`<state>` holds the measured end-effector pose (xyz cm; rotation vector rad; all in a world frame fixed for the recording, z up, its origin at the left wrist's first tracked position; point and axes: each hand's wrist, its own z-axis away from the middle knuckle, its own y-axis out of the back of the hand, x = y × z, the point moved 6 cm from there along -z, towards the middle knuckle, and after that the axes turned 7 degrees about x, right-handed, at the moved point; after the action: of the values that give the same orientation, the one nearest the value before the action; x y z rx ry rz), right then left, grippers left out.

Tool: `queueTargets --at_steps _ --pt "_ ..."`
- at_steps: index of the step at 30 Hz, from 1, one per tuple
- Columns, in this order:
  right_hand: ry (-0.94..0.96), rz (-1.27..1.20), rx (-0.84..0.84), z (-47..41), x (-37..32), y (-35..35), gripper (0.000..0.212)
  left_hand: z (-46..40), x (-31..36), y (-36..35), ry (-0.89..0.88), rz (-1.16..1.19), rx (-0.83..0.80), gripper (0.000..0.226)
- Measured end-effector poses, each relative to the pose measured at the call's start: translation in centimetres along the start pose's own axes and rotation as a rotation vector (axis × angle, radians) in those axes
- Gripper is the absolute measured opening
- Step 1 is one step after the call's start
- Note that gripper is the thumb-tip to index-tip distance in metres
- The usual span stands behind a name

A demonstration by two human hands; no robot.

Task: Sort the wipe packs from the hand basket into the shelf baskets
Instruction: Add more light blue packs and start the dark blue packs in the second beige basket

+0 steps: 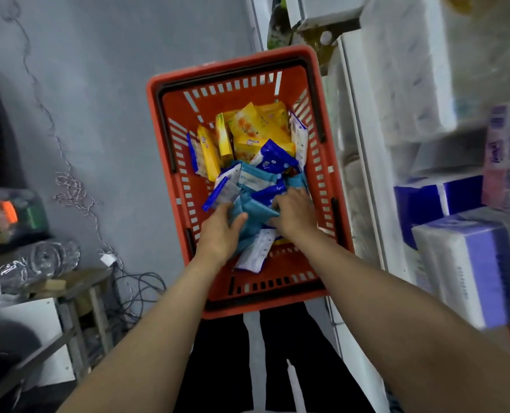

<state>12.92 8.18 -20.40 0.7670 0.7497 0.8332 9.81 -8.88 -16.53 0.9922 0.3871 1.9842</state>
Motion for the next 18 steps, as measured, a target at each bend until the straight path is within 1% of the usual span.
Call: queueTargets --at_steps 2,3,4,6,8,10,11,13,15,18 --pt "-0.037 -0.271 0.071 1.0 -0.5 0.9 0.024 -0.1 0.1 -0.5 0.07 0.114 -0.057 0.053" --pt "-0.036 -0.379 0.077 1.5 -1.0 1.1 0.024 -0.1 0.2 -0.8 0.119 0.204 -0.095 0.06" --pt "-0.019 -0.471 0.044 2.2 -1.5 1.0 0.026 0.0 0.3 -1.0 0.173 0.29 -0.118 0.062" --pt "0.036 -0.649 -0.105 3.4 -2.6 0.3 0.032 -0.3 0.4 -0.7 0.22 0.37 -0.075 0.049" --pt "0.025 -0.832 -0.22 4.3 -2.9 -0.5 0.034 -0.8 -0.1 0.4 0.216 0.338 0.022 0.032" --pt "-0.084 -0.971 -0.213 4.2 -2.2 -1.2 0.034 -1.2 -0.8 1.3 0.207 0.29 0.086 0.027" --pt "-0.154 -0.985 -0.187 4.0 -1.7 -1.6 0.036 -1.2 -1.1 1.6 0.204 0.277 0.113 0.025" --pt "-0.238 -0.916 -0.179 3.3 -1.2 -2.7 0.043 -1.2 -1.3 1.8 0.184 0.28 0.148 0.019" --pt "-0.26 -0.86 -0.274 2.8 -1.8 -4.3 0.052 -1.1 -1.1 1.8 0.149 0.295 0.175 0.012" --pt "-0.269 -0.823 -0.451 2.7 -2.9 -6.2 0.058 -1.2 -1.1 2.1 0.151 0.35 0.237 0.016"
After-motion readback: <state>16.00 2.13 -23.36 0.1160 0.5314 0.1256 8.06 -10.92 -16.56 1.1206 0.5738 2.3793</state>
